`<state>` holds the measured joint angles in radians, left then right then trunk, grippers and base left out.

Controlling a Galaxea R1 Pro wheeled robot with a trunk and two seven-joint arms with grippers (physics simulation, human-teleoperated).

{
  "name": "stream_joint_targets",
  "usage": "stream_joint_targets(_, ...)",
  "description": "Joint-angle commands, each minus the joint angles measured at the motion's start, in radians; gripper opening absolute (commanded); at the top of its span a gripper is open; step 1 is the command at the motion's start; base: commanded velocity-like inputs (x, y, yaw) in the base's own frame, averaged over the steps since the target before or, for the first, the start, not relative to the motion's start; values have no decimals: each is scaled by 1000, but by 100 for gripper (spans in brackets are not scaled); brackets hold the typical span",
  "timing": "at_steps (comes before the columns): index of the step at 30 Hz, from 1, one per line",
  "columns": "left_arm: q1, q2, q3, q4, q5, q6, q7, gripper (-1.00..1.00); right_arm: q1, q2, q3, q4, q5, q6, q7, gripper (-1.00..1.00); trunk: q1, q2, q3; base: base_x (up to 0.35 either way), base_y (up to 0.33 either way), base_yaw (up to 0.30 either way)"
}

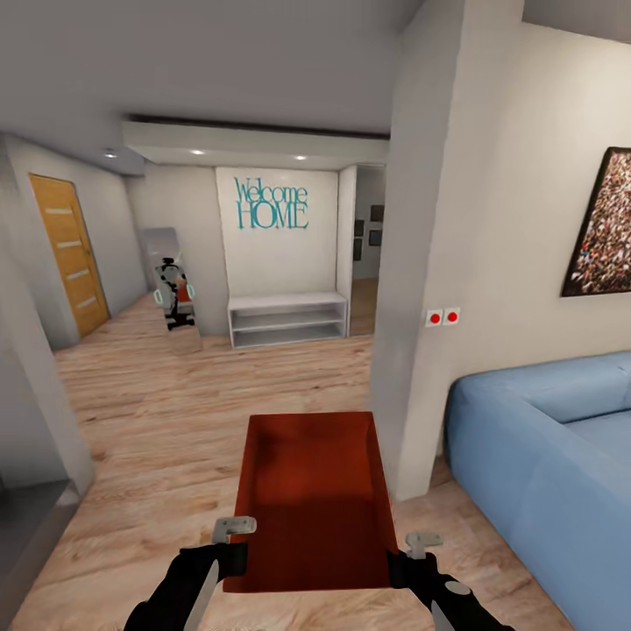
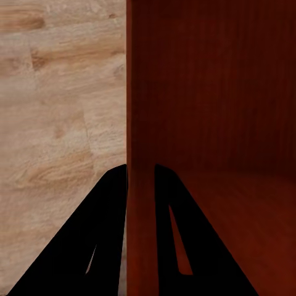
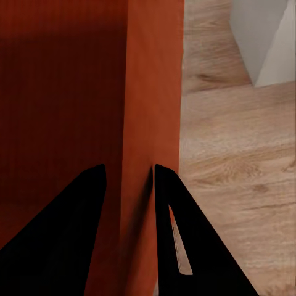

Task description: Move the two storage containers from the living room to the garage. In the garage, place one container on the floor and stack the other container on top of it (either order is fine).

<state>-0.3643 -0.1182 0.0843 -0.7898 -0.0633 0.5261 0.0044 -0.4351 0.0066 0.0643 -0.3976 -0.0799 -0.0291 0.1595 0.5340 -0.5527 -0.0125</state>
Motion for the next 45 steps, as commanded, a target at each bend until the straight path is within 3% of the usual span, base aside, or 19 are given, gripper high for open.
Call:
stream_joint_targets(1, -1, 17, 3, -17, 11, 5, -6, -100, -1, -2, 3, 3, -9, -3, 49, -100, 0, -1, -1, 0, 0, 287)
stream_joint_targets(17, -1, 17, 3, -17, 11, 5, -6, -100, -1, -2, 3, 3, -9, -3, 49, -100, 0, -1, 1, 0, 0, 247)
stream_joint_targets(32, -1, 17, 3, -17, 11, 6, -6, -100, -1, -2, 2, 3, -6, -9, 48, -100, 0, -1, 1, 1, 0, 8)
stream_joint_targets(45, -1, 19, 3, -17, 10, 5, -8, -100, -1, -2, 2, 3, -8, -11, 51, -100, 0, -1, 1, 305, 51, 0)
